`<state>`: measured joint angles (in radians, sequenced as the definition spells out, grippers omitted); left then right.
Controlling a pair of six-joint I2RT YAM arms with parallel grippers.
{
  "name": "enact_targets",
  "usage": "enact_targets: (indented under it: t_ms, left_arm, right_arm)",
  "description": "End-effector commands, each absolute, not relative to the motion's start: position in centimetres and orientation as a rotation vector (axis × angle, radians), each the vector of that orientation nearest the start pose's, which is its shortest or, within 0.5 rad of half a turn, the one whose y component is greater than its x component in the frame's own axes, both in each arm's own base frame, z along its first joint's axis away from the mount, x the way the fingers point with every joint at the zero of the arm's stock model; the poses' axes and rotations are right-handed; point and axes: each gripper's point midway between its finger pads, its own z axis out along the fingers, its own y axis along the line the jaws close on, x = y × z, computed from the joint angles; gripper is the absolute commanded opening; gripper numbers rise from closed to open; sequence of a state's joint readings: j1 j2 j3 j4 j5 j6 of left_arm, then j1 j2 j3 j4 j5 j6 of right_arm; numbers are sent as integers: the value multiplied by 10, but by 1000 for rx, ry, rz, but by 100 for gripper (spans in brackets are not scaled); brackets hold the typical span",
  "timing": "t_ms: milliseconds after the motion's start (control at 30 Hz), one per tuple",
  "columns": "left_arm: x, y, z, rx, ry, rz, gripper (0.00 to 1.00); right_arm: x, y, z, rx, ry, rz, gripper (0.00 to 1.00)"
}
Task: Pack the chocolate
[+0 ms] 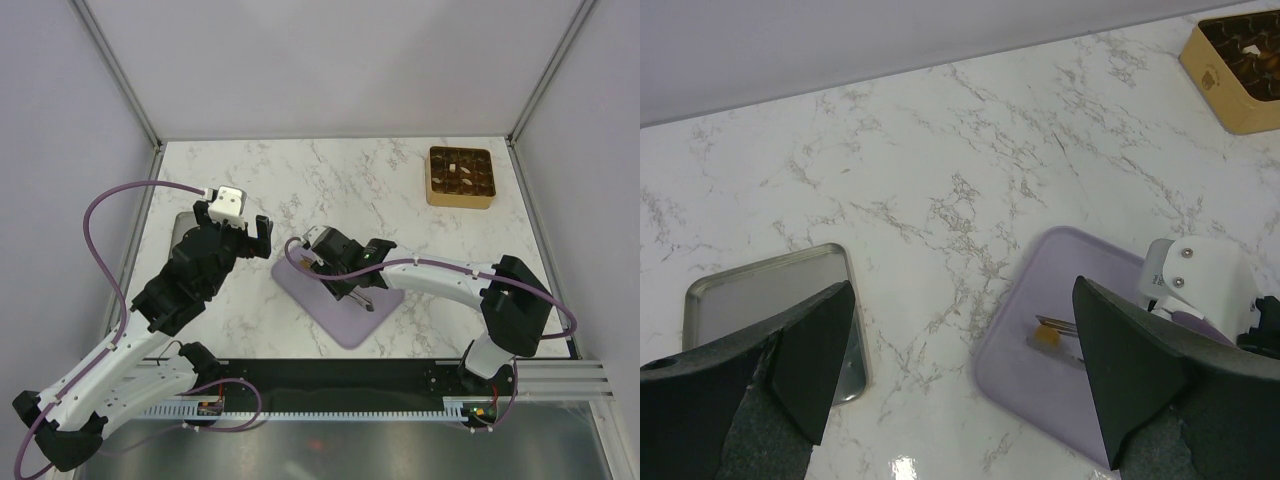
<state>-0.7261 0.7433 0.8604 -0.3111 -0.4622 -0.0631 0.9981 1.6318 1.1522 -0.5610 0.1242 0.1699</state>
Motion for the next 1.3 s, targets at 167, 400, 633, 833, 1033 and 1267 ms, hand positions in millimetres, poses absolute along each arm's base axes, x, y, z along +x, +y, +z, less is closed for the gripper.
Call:
enact_targets:
  t_ms: [167,400,633,833,1033,1267]
  left_arm:
    - [265,-128,306,236,1684,-148,98]
    - [265,-129,306,238,1684,-150,98]
    - [264,-129,307,237,1682,-158,98]
    - [263,-129,309,236,1675,-164,98]
    - [262,-130,311,239,1670,-175,97]
    - [260,-130,312,241,1665,-186,98]
  right_arm:
    - [209,306,108,-977,2414,298,43]
    - [218,298,123,-907,2433,316,42]
    - [262,274,152,-664,2434,288,39]
    - [327,223,191,-393,2402,159,39]
    - [405,126,210,42,2364,10,39]
    - [446,6,197,452,2348,-129,39]
